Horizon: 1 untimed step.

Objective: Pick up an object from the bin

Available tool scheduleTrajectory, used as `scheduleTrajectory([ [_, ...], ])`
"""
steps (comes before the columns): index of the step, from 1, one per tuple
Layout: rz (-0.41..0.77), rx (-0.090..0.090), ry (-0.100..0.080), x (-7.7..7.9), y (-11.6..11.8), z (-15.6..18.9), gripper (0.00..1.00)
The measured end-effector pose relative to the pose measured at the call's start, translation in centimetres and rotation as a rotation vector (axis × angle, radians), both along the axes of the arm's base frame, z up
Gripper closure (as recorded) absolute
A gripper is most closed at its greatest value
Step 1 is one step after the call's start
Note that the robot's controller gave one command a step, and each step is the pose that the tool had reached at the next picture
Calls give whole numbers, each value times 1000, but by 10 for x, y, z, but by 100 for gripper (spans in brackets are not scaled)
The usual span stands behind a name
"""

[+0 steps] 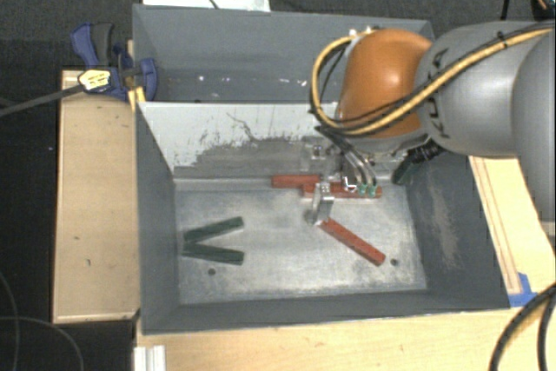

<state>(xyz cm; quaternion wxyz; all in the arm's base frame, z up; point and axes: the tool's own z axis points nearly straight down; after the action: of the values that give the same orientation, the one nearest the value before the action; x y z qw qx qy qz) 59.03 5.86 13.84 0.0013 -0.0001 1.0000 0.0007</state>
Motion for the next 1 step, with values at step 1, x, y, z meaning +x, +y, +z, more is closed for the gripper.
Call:
scheduleTrajectory([
  [1,-98,-2,6,-19,-48,-71,0],
])
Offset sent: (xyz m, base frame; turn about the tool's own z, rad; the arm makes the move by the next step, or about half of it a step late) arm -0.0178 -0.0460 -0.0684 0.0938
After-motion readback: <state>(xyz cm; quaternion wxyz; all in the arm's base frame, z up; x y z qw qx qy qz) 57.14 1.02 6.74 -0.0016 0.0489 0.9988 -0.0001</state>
